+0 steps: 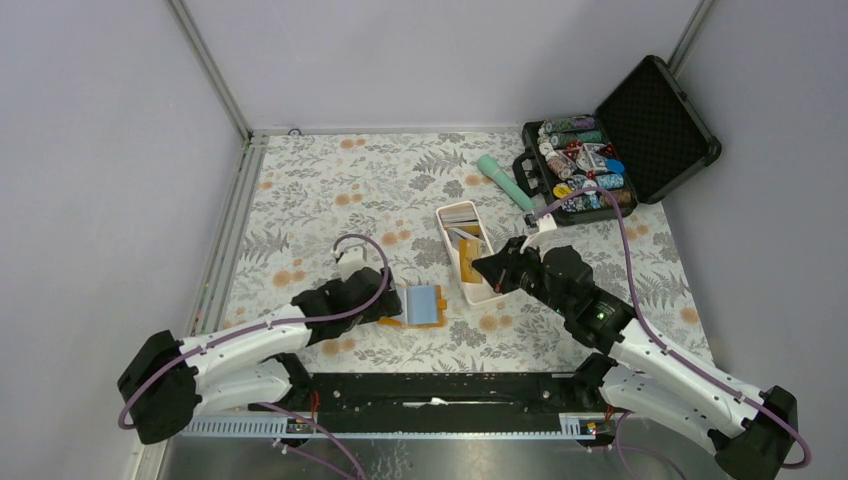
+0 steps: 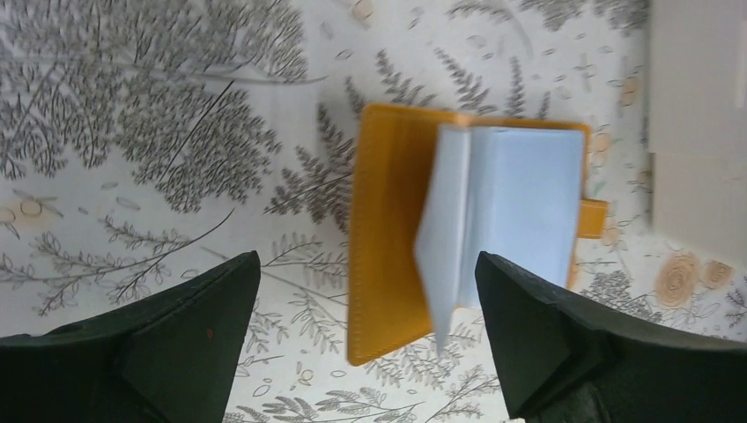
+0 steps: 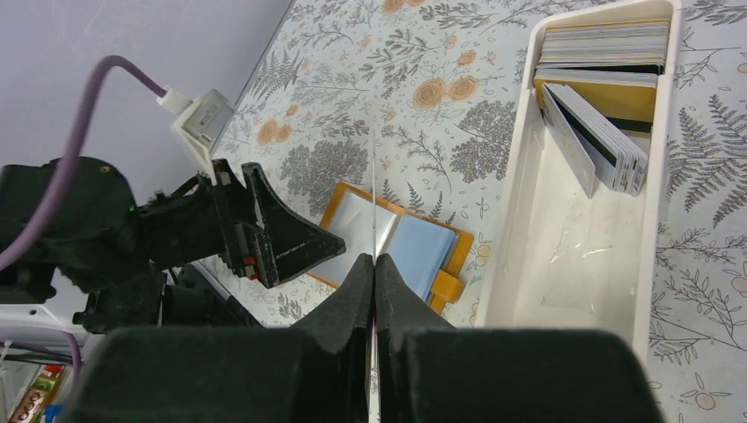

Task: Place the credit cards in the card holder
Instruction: Insert the credit card into the card holder.

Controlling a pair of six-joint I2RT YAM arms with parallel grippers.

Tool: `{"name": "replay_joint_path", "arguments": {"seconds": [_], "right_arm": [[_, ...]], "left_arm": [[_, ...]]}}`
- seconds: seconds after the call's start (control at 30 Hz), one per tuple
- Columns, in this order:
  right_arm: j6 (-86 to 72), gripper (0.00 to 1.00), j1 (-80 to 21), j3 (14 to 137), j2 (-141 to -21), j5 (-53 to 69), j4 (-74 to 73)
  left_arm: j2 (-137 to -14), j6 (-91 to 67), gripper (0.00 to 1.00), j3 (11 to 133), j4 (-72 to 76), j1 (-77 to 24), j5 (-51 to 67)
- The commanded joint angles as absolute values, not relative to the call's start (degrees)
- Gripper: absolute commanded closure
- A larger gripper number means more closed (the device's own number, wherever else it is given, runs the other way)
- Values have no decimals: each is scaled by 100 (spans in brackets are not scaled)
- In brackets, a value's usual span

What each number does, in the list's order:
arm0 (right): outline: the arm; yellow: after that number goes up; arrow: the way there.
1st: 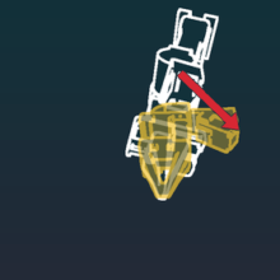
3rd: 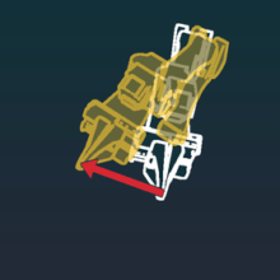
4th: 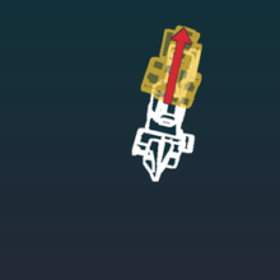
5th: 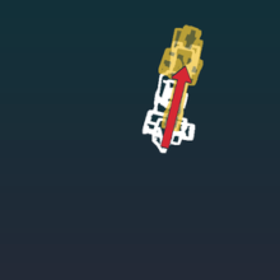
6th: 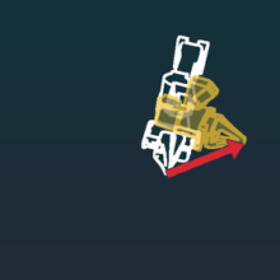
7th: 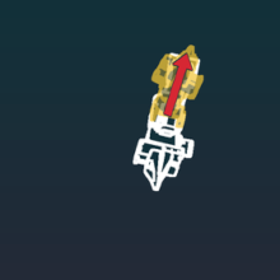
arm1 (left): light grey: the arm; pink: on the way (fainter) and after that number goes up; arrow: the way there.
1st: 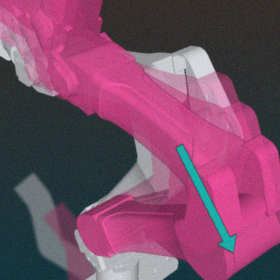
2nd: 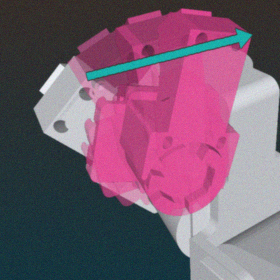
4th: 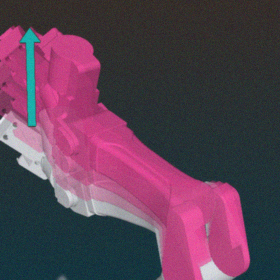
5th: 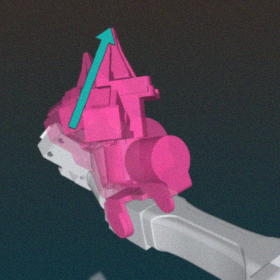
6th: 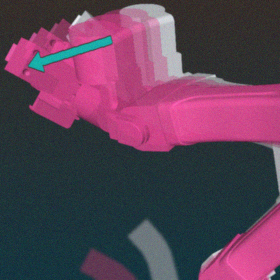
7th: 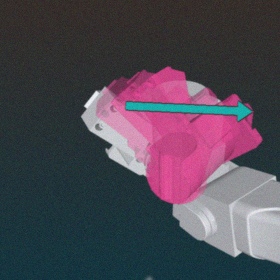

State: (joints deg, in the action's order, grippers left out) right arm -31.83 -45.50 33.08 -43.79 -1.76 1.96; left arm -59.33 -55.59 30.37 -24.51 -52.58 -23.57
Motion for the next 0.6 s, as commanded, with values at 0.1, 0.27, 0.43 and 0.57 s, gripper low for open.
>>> {"name": "replay_joint_path", "arguments": {"seconds": [0.1, 0.27, 0.43, 0.57], "right_arm": [[-3180, 100, -4579, 3337, -4372, -17, 193], [-3123, 100, -4579, 3400, -4456, -18, 120], [-3022, 100, -4583, 3722, -4910, 166, -260], [-3106, 100, -4600, 4082, -5424, 210, -456]], "left_arm": [[-5580, -5687, 3, 2343, -1210, -4393, -938], [-5625, -5655, 28, 2066, -542, -4181, -602], [-5851, -5645, 66, 2063, -262, -4037, -430], [-5646, -5597, 100, 2204, -339, -4034, -546]]}}
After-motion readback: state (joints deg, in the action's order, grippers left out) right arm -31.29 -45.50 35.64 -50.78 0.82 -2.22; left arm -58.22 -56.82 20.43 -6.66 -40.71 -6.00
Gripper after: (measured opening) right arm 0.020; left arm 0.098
